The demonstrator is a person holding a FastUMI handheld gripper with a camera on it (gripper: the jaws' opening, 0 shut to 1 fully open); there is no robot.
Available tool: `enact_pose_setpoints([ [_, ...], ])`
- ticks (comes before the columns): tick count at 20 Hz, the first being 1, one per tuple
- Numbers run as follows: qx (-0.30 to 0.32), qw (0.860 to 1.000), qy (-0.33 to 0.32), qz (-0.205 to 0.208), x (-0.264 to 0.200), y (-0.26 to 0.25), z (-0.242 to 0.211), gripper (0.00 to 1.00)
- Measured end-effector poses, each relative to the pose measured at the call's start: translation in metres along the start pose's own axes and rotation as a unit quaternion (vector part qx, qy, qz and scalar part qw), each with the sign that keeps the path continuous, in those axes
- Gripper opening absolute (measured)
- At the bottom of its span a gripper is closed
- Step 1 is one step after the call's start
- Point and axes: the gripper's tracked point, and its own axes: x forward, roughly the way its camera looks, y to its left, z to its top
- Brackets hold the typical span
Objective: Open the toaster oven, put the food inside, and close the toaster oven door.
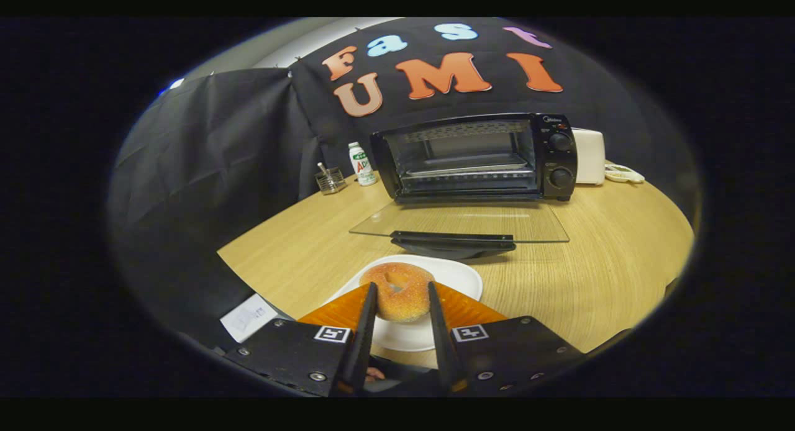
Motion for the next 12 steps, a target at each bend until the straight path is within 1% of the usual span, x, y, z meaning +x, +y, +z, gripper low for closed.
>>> enact_pose_setpoints([
  [4,0.068,0.997,-0.037,0.023,0.01,0.007,0.031,0.45],
  [8,0.172,0.981,-0.075,0.042,0.026,0.003,0.071,0.45],
  [12,0.215,0.97,-0.102,0.041,0.05,-0.011,0.109,0.45],
])
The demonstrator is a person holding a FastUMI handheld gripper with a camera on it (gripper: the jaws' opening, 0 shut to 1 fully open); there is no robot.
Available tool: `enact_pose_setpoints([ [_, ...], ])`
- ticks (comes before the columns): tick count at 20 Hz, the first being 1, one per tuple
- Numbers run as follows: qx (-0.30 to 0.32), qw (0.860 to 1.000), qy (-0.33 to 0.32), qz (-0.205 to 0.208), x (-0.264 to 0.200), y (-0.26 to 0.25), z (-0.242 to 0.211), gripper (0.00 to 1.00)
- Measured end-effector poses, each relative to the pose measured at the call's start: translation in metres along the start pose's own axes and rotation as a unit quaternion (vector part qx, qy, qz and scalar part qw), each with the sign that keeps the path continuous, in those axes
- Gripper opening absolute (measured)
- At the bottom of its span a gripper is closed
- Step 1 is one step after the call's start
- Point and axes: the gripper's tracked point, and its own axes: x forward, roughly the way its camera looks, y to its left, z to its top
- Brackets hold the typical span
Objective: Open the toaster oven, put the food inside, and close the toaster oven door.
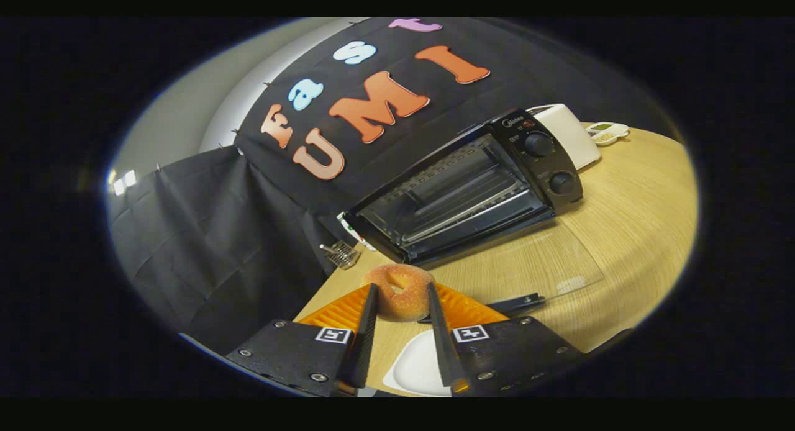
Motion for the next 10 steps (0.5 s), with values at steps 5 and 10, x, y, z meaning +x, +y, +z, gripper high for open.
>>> enact_pose_setpoints([
  [5,0.026,0.999,-0.033,-0.011,0.037,-0.008,0.044,0.45],
  [10,0.019,0.997,-0.057,-0.039,0.075,-0.024,0.079,0.45],
])
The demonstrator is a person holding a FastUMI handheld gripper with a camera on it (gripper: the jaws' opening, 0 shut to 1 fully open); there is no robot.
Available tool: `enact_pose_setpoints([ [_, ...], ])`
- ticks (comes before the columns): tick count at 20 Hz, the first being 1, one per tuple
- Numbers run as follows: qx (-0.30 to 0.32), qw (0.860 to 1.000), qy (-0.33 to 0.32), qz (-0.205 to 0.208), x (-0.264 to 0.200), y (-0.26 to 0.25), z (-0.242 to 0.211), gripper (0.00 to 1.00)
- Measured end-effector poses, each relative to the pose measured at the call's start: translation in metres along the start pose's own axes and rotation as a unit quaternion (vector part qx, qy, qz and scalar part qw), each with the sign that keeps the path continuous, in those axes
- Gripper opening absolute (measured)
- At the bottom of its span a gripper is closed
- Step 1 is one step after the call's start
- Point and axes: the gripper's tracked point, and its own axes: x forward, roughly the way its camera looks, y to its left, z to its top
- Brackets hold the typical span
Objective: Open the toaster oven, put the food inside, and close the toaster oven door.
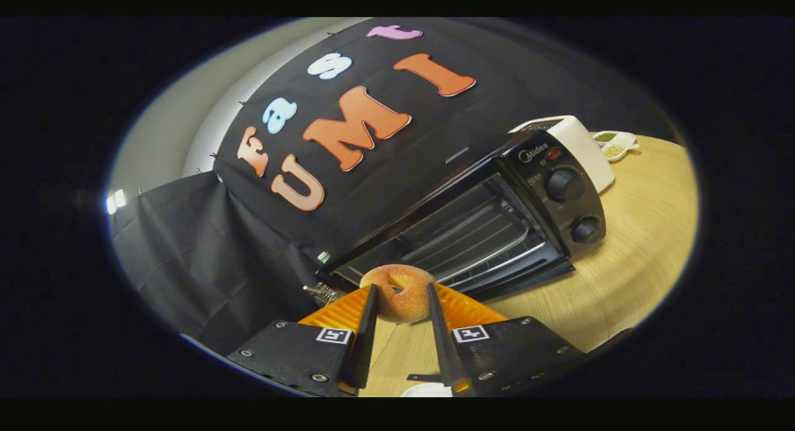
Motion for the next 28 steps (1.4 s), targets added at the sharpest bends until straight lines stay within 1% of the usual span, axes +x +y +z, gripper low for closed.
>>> enact_pose_setpoints([
  [4,-0.014,1.0,-0.017,-0.022,0.032,-0.009,0.018,0.45],
  [8,-0.035,0.998,-0.018,-0.042,0.059,-0.019,0.026,0.45],
  [12,-0.079,0.994,-0.026,-0.075,0.075,-0.04,0.027,0.45],
  [17,-0.142,0.985,-0.031,-0.098,0.085,-0.046,0.025,0.45],
  [18,-0.154,0.982,-0.035,-0.1,0.086,-0.047,0.026,0.52],
  [19,-0.168,0.98,-0.038,-0.104,0.083,-0.045,0.026,0.55],
  [20,-0.185,0.976,-0.042,-0.108,0.081,-0.045,0.028,0.64],
  [21,-0.203,0.972,-0.048,-0.108,0.077,-0.044,0.03,0.68],
  [22,-0.22,0.968,-0.05,-0.109,0.073,-0.043,0.032,0.76],
  [23,-0.233,0.965,-0.049,-0.113,0.067,-0.041,0.031,0.81],
  [25,-0.245,0.963,-0.037,-0.109,0.052,-0.036,0.027,0.84],
  [28,-0.253,0.962,-0.028,-0.098,0.02,-0.023,0.02,0.86],
])
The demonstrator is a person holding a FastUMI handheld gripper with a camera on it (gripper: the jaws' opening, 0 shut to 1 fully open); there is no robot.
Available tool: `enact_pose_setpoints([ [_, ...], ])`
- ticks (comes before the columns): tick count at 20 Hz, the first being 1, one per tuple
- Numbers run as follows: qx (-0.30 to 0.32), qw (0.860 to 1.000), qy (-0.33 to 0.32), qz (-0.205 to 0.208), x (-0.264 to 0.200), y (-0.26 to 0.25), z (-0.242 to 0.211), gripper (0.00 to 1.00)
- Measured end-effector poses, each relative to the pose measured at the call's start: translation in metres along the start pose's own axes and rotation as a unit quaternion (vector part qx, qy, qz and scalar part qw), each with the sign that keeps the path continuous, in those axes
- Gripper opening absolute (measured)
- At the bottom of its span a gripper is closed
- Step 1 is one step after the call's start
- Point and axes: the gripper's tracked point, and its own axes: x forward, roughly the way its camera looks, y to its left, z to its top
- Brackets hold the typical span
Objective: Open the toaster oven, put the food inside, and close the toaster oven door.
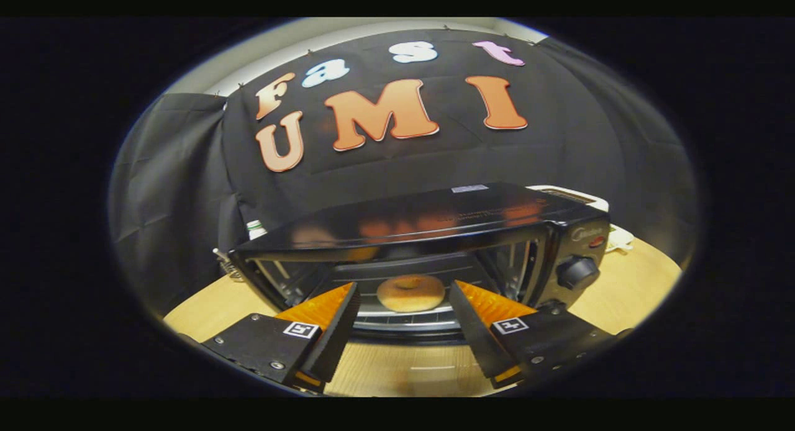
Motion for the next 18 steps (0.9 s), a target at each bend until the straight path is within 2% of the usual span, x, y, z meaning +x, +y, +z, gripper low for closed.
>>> enact_pose_setpoints([
  [9,-0.007,0.998,0.048,0.049,-0.105,0.01,-0.07,0.86],
  [14,-0.012,0.995,0.096,0.032,-0.143,-0.002,-0.115,0.87],
  [18,-0.016,0.991,0.129,0.035,-0.156,0.0,-0.141,0.86],
])
